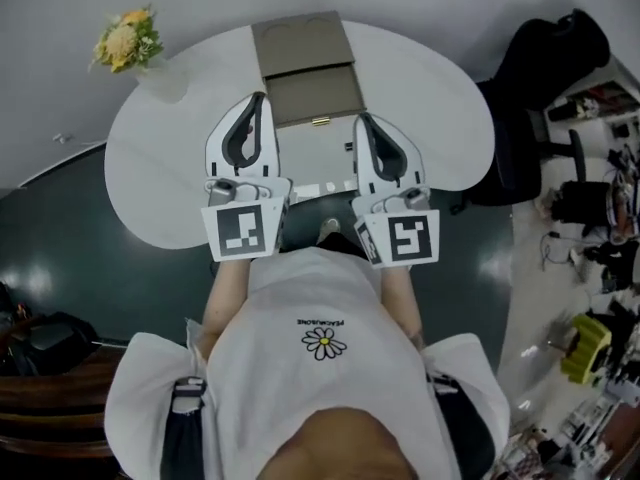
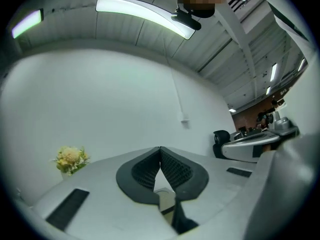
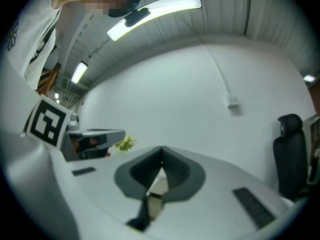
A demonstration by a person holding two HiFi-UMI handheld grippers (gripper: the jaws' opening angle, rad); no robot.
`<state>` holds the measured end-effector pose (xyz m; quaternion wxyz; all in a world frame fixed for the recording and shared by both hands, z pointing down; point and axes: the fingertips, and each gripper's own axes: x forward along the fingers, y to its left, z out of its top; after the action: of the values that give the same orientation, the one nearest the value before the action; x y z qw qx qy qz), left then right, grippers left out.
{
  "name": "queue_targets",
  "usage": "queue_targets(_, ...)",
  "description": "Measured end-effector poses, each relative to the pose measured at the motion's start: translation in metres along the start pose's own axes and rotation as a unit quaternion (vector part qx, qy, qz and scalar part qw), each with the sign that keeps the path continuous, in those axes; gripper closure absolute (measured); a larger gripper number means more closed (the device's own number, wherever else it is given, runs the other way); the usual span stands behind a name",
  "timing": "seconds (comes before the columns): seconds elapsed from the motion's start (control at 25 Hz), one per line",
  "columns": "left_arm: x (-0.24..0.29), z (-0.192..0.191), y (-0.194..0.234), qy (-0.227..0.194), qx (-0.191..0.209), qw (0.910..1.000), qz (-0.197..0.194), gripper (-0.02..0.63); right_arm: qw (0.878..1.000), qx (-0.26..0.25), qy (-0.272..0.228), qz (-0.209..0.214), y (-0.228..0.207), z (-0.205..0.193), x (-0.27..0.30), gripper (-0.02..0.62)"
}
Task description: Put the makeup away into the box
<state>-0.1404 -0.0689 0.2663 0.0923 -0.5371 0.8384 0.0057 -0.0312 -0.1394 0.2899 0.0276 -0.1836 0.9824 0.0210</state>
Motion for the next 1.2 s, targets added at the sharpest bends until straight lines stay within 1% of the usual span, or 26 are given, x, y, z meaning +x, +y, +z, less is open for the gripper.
queue_targets(0.12,-0.006,0.003,0.012,0.001,0.002,0.999,0.046,0.586,0.999,-0.007,0.001,0.05,0.009,-0.001,0.013,0.566)
queue_targets(0.28,-0.02,0.001,0.018,0.013,0.012,0.9957,0.091,0.586,0.996,0.008,0.011,0.091,0.012,-0.014,0.015,0.566)
queue_targets(0.44,-0.051,-0.007,0.023,0.025,0.009,0.9878,0.154,0.586,0.99,0.013,0.016,0.14,0.024,-0.023,0.003,0.566)
queue_targets(0.52,-0.064,-0.013,0.025,0.033,0.008,0.984,0.175,0.586,0.988,0.008,0.019,0.155,0.028,-0.025,-0.002,0.566)
queue_targets(0.64,-0.067,-0.018,0.034,0.041,0.006,0.9816,0.186,0.586,0.987,0.007,0.021,0.158,0.028,-0.024,0.003,0.566)
queue_targets(0.76,-0.068,-0.019,0.046,0.037,-0.009,0.98,0.195,0.586,0.988,0.004,0.019,0.156,0.031,-0.02,0.008,0.566)
queue_targets(0.92,-0.058,-0.024,0.069,0.027,-0.015,0.9807,0.193,0.586,0.989,-0.01,0.016,0.149,0.037,-0.016,0.021,0.566)
queue_targets(1.08,-0.047,-0.027,0.085,0.019,-0.039,0.9814,0.187,0.586,0.991,-0.008,0.024,0.131,0.037,-0.02,0.036,0.566)
queue_targets(1.2,-0.043,-0.037,0.092,0.023,-0.042,0.9842,0.171,0.586,0.991,0.001,0.029,0.127,0.042,-0.025,0.042,0.566)
